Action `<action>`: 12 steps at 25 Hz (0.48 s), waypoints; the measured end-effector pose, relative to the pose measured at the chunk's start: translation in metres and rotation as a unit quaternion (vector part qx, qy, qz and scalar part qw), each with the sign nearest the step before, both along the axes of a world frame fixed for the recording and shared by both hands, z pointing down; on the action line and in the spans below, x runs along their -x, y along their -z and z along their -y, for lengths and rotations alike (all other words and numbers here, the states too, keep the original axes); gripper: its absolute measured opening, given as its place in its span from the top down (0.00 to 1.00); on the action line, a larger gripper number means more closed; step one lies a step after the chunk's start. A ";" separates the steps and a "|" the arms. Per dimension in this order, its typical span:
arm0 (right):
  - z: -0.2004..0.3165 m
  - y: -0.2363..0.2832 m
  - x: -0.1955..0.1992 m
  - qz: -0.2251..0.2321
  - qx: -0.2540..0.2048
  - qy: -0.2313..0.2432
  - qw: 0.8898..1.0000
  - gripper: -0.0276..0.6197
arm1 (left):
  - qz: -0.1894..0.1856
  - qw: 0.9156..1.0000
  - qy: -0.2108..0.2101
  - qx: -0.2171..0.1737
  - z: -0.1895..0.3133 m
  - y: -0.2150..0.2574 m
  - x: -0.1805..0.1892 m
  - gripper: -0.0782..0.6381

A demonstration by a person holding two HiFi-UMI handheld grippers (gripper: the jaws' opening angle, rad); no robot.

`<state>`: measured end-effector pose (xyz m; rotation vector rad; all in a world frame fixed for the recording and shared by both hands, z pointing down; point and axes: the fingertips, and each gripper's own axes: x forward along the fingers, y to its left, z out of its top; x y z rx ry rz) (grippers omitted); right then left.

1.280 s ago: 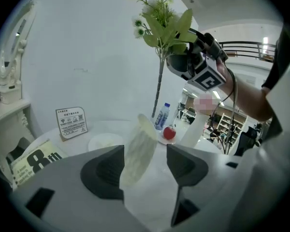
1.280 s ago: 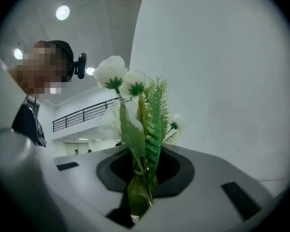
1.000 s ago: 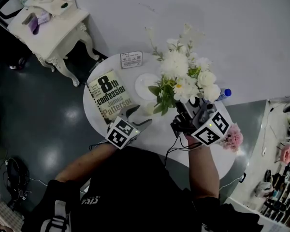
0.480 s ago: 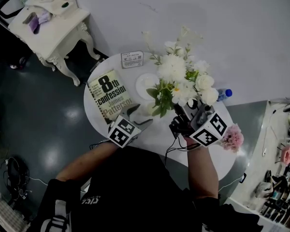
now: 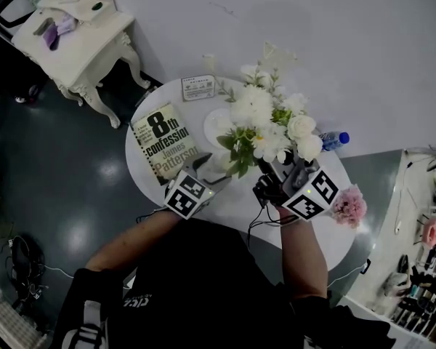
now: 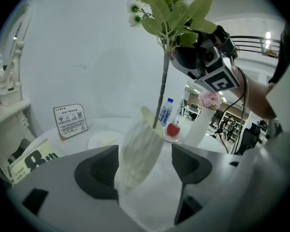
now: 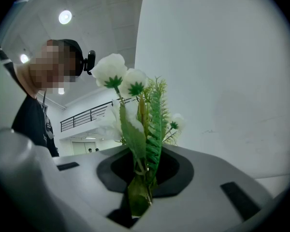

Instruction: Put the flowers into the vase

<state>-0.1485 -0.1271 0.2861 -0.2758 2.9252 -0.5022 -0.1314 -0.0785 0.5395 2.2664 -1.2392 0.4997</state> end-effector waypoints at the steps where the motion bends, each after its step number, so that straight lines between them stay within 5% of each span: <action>1: 0.001 -0.001 0.000 0.000 0.000 0.000 1.000 0.84 | 0.000 1.000 0.000 0.000 0.001 -0.001 -0.001 0.43; 12: 0.007 -0.024 -0.005 0.001 0.011 -0.003 1.000 0.84 | 0.000 1.000 0.009 0.006 0.005 -0.014 0.002 0.43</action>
